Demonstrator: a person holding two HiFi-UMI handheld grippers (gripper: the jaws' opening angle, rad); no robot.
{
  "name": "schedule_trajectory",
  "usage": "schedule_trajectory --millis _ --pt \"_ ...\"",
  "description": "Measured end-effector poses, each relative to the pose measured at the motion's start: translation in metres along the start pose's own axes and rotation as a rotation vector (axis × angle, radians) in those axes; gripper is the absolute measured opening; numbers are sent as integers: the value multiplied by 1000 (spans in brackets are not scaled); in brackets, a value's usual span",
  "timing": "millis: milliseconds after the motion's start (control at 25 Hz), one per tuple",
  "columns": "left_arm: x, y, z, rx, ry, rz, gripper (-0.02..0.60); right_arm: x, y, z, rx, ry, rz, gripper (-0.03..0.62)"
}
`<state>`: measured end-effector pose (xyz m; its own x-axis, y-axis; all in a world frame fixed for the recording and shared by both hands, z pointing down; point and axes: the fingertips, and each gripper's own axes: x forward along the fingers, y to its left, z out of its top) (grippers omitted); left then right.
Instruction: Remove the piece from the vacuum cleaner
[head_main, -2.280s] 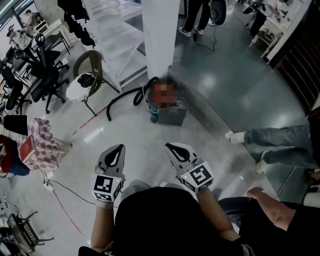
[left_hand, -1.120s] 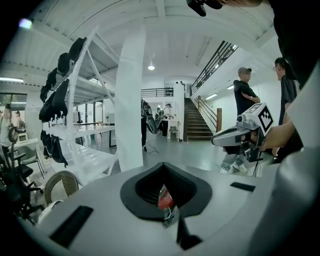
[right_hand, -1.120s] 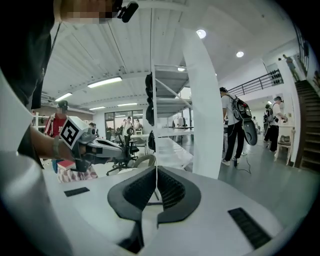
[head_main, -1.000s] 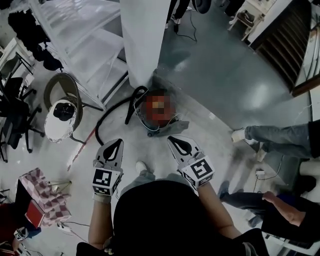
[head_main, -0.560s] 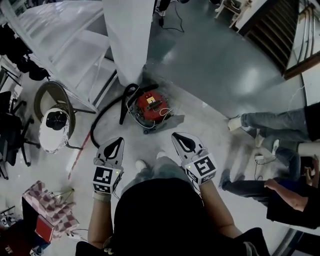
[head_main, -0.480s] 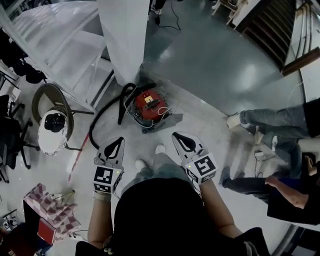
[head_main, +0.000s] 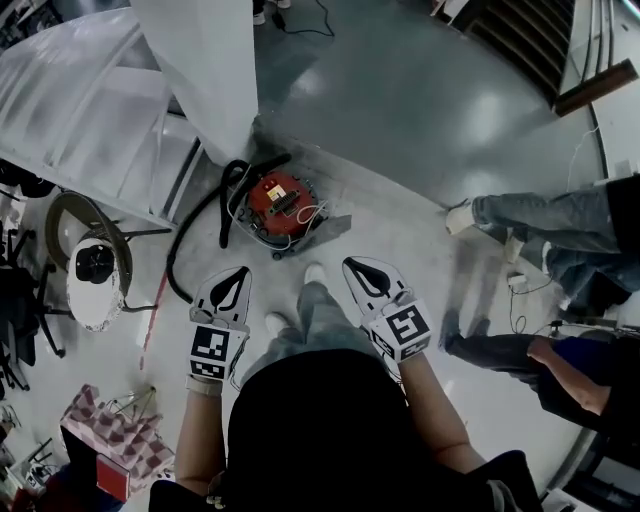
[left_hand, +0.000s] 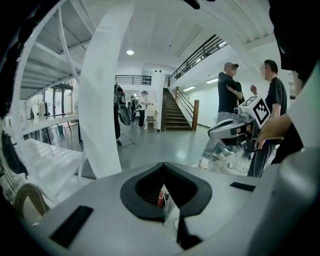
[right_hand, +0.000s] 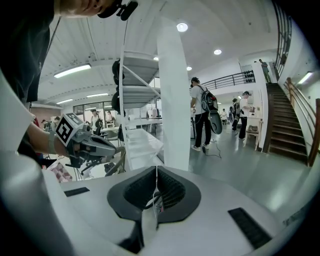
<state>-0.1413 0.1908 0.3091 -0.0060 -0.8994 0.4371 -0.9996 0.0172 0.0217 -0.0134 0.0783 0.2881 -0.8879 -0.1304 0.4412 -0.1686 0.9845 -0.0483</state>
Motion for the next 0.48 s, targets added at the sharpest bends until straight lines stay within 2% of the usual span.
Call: schedule_trajectory --millis 480 --pt "120 -3 -4 -2 95 -78 18 45 -93 -38 59 101 16 32"
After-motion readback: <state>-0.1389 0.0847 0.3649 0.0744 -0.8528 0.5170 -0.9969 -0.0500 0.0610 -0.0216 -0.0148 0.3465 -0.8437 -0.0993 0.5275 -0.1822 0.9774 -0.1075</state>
